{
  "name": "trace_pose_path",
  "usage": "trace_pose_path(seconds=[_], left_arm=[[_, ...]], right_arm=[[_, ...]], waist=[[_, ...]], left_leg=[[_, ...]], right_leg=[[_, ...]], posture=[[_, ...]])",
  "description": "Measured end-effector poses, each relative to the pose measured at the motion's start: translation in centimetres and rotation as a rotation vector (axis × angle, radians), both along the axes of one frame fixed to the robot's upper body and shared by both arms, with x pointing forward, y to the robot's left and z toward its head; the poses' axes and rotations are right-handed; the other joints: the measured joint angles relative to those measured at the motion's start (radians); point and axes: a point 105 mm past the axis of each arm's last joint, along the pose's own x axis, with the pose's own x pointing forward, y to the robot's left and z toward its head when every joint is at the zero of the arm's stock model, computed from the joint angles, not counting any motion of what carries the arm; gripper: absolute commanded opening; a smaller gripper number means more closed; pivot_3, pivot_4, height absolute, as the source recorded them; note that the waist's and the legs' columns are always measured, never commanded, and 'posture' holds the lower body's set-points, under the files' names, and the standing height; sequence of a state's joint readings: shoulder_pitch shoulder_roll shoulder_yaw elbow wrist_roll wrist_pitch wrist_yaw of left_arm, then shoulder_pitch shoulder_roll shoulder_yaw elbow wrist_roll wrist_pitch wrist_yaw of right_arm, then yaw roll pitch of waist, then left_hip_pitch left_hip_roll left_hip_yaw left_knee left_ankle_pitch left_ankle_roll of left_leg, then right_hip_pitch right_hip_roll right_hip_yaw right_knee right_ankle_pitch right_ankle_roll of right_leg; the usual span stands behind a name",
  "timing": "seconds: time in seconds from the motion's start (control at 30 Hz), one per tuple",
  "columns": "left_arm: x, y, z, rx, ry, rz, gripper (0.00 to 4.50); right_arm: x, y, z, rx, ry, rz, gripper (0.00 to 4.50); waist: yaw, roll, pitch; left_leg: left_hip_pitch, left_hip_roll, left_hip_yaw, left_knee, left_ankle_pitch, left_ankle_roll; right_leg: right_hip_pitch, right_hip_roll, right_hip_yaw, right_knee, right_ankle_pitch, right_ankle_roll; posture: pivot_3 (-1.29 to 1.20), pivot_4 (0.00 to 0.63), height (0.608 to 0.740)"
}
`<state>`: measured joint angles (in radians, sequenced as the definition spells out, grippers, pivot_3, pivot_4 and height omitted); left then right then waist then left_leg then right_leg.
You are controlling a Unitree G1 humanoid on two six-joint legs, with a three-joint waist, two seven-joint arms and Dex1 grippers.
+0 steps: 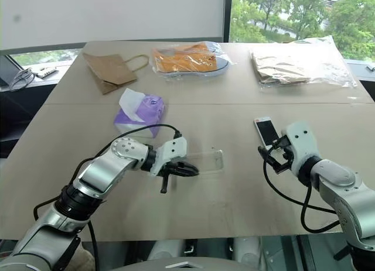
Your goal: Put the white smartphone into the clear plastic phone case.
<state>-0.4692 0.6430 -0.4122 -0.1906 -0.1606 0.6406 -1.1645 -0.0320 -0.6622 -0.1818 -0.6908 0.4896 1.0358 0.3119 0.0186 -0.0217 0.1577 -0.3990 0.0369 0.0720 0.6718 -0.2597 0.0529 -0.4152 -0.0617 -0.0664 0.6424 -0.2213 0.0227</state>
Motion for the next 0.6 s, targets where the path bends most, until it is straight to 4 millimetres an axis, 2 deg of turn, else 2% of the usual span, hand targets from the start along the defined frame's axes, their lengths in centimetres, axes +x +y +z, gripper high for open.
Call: trace_pose_path(seconds=[0.43, 0.47, 0.5, 0.6], left_arm=[[1.0, -1.5, 0.3, 0.000, 0.002, -0.042, 0.13], [1.0, -1.6, 0.3, -0.003, 0.006, -0.046, 0.62], [0.9, -1.8, 0.3, -0.006, 0.008, -0.048, 0.74], [0.8, -2.3, 0.6, -0.027, 0.028, -0.060, 2.21]], right_arm=[[-0.1, -0.3, -0.1, -0.020, 0.007, -0.033, 4.50], [-0.1, -0.3, -0.1, -0.020, 0.007, -0.033, 4.50], [-0.1, -0.3, -0.1, -0.020, 0.007, -0.032, 4.50], [0.0, -0.3, 0.0, -0.022, -0.004, -0.031, 4.50]], waist=[[-0.004, 0.000, 0.000], [-0.004, 0.000, 0.000], [-0.004, 0.000, 0.000], [-0.004, 0.000, 0.000]], left_leg=[[-0.001, 0.000, 0.000, 0.000, 0.000, 0.000], [-0.001, 0.000, 0.000, 0.000, 0.000, 0.000], [-0.001, 0.000, 0.000, 0.000, 0.000, 0.000], [-0.001, 0.000, 0.000, 0.000, 0.000, 0.000]], right_leg=[[-0.001, 0.000, 0.000, 0.000, 0.001, 0.001], [-0.001, 0.000, 0.000, 0.000, 0.001, 0.001], [-0.001, 0.000, 0.000, 0.000, 0.001, 0.001], [-0.001, 0.000, 0.000, 0.000, 0.001, 0.002]], posture=[[0.00, 0.150, 0.740], [0.00, 0.150, 0.740], [0.00, 0.150, 0.740], [0.00, 0.150, 0.740]])
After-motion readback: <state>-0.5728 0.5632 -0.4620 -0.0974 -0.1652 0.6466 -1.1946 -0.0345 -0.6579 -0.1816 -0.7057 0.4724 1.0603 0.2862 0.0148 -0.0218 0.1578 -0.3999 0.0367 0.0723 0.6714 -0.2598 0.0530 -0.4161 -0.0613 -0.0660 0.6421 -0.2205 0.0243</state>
